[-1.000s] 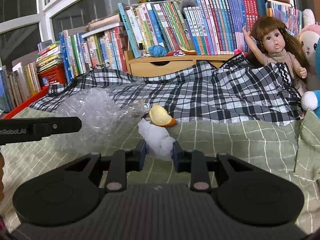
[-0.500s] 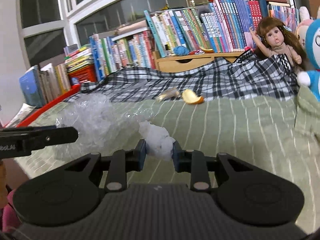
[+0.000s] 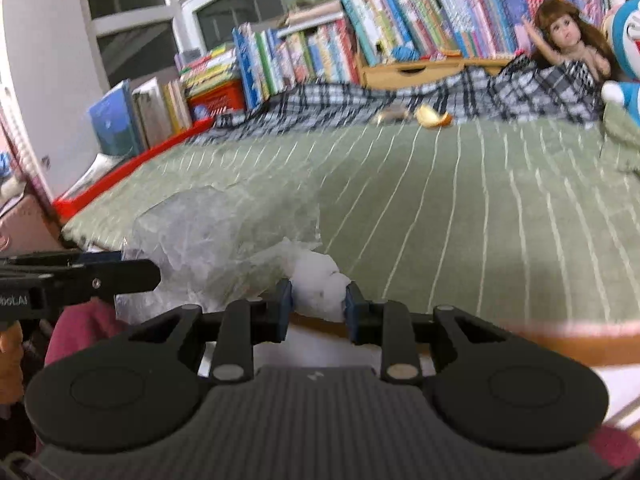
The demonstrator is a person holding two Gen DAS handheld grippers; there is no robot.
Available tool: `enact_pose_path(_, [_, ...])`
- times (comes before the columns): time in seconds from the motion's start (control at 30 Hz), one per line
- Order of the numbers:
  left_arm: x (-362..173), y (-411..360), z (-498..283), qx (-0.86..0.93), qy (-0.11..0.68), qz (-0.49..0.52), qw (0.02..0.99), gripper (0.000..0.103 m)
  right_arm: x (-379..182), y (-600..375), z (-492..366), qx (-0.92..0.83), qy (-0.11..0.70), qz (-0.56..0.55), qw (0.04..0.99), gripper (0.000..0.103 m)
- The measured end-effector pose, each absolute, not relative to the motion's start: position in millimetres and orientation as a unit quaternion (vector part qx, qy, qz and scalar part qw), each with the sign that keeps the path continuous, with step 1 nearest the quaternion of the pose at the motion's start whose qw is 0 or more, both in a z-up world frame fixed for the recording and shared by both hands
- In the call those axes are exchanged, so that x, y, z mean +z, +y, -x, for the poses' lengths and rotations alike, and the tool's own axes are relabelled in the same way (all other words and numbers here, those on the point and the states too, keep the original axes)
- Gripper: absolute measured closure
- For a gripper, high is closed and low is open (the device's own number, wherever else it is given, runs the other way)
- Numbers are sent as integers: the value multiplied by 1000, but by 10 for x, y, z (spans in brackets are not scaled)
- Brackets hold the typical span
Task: Organize books
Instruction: 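Carry the plastic bag and tissue below the bed edge with both tools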
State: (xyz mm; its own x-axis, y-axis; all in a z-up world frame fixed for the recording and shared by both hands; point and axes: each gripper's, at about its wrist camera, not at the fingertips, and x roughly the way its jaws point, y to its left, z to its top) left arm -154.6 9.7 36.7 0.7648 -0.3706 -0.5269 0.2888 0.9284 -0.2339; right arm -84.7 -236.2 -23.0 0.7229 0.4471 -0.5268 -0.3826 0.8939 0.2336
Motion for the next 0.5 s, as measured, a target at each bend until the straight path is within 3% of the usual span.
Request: enact_pose_path(0.5, [-381, 148, 1529, -131, 464, 52, 875, 62, -911, -2091, 1105, 218, 400, -20, 890, 70])
